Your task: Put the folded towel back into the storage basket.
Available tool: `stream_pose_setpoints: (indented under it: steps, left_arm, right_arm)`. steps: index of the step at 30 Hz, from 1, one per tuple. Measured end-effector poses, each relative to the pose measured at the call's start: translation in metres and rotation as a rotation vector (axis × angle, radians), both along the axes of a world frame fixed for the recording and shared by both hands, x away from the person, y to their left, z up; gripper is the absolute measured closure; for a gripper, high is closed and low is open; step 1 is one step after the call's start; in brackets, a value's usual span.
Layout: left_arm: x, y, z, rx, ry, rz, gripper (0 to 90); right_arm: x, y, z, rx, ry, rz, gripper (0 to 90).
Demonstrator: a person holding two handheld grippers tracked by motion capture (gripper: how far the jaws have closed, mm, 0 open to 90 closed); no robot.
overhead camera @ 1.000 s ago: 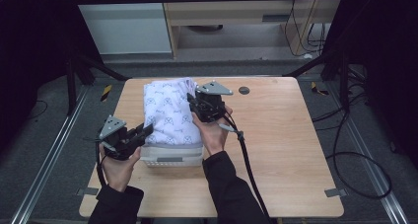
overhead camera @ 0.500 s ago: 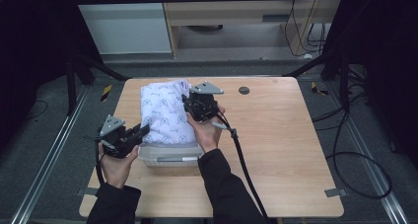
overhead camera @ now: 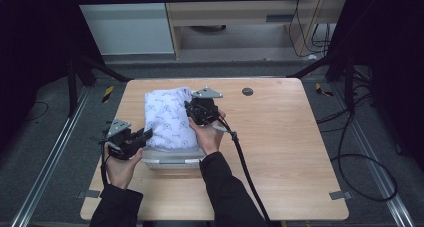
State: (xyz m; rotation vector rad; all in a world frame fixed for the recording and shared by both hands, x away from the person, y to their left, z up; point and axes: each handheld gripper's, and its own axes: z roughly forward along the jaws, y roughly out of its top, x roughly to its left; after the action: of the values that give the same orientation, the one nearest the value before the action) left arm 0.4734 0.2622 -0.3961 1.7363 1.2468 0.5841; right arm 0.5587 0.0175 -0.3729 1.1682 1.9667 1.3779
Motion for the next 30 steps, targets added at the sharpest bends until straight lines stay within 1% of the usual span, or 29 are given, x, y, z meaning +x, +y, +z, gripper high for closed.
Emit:
stream_pose_setpoints:
  steps: [5,9,12,14,17,19,22,28,30]
  left_arm:
    - [0.004,0.000,-0.008,0.007,0.022,0.004,74.3]
    - [0.007,-0.002,-0.013,0.025,0.037,0.002,74.3]
    - [0.009,-0.003,-0.017,0.033,0.045,0.001,74.2]
    - [0.010,-0.003,-0.019,0.032,0.051,0.003,74.2]
    - [0.013,-0.003,-0.022,0.038,0.059,0.002,74.1]
    - [0.014,-0.004,-0.024,0.045,0.063,0.003,74.1]
    - [0.016,-0.005,-0.027,0.056,0.075,0.004,74.1]
    - [0.017,-0.006,-0.032,0.072,0.087,0.006,73.9]
    - [0.019,-0.008,-0.034,0.083,0.093,0.008,73.7]
  right_arm:
    - [0.004,0.001,-0.009,-0.010,0.019,0.000,75.0]
    - [0.006,0.000,-0.018,-0.005,0.039,-0.004,75.0]
    - [0.008,0.001,-0.023,-0.012,0.051,-0.008,74.9]
    - [0.008,0.001,-0.025,-0.009,0.055,-0.010,74.8]
    - [0.010,0.001,-0.030,-0.019,0.062,-0.012,74.7]
    - [0.011,0.001,-0.032,-0.019,0.067,-0.013,74.7]
    - [0.013,0.002,-0.036,-0.033,0.072,-0.012,74.6]
    - [0.014,0.002,-0.042,-0.034,0.089,-0.015,74.4]
    - [0.016,0.001,-0.046,-0.047,0.095,-0.015,74.3]
